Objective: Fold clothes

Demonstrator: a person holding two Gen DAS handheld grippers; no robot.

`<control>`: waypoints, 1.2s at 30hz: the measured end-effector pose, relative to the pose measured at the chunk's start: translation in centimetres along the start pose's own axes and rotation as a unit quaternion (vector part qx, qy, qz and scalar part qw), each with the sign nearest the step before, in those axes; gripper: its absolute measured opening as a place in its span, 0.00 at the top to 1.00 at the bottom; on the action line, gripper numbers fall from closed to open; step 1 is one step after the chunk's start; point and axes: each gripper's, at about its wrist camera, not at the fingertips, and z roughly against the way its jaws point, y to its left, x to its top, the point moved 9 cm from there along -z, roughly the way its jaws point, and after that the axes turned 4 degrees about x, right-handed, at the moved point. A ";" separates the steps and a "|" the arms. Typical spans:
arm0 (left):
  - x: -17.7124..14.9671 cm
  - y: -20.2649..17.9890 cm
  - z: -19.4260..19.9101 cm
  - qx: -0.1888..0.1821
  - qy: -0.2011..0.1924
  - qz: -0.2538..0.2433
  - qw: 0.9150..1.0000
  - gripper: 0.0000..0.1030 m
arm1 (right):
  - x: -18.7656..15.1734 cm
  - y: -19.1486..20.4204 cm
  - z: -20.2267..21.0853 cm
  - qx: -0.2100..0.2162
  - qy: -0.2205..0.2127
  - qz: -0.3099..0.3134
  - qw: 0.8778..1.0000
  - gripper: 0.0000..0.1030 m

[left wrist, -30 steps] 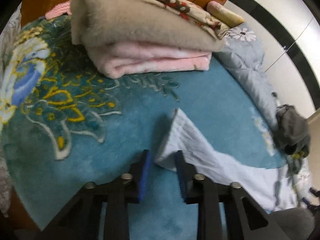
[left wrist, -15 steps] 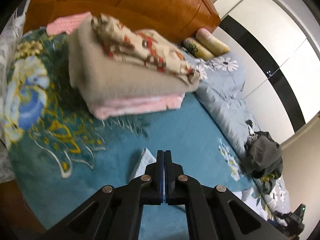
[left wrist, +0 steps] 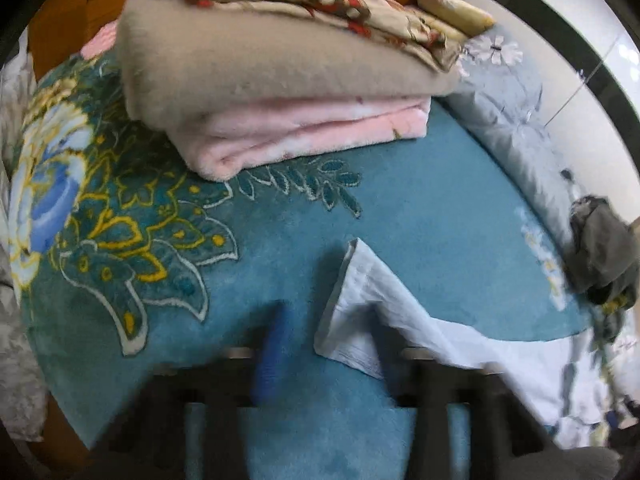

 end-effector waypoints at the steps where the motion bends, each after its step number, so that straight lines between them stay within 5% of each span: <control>1: -0.1 0.0 -0.2 0.002 0.001 -0.002 1.000 0.49 | 0.0 -0.1 -0.1 -0.001 0.001 -0.001 1.000 0.40; 5: -0.6 -0.1 -0.1 0.018 -0.004 -0.004 1.000 0.55 | -0.4 -0.4 -0.3 -0.005 0.005 -0.003 1.000 0.40; 9: -1.3 -0.6 -0.4 0.001 0.010 0.017 1.000 0.95 | -0.7 -0.6 -0.9 -0.006 0.006 -0.011 1.000 0.40; 15: 0.6 -0.4 4.5 -0.063 -0.037 0.066 0.995 0.96 | -0.8 0.1 -0.9 0.006 0.009 0.002 1.000 0.40; 21: 4.0 -4.6 11.9 -0.105 -0.084 0.019 0.991 0.96 | -0.7 -0.5 -1.3 0.027 0.005 -0.014 1.000 0.40; 26: 6.4 -14.2 16.9 -0.174 -0.105 -0.035 0.979 0.96 | -0.2 -0.5 -0.8 0.050 -0.003 -0.018 0.999 0.40; 32: 5.3 -31.4 21.6 -0.304 -0.091 -0.136 0.939 0.96 | 1.1 -1.3 1.4 0.066 -0.028 -0.023 0.997 0.40; 36: 0.7 -42.0 20.9 -0.338 -0.043 -0.205 0.917 0.96 | 2.1 -3.7 3.8 0.061 -0.055 -0.040 0.996 0.40</control>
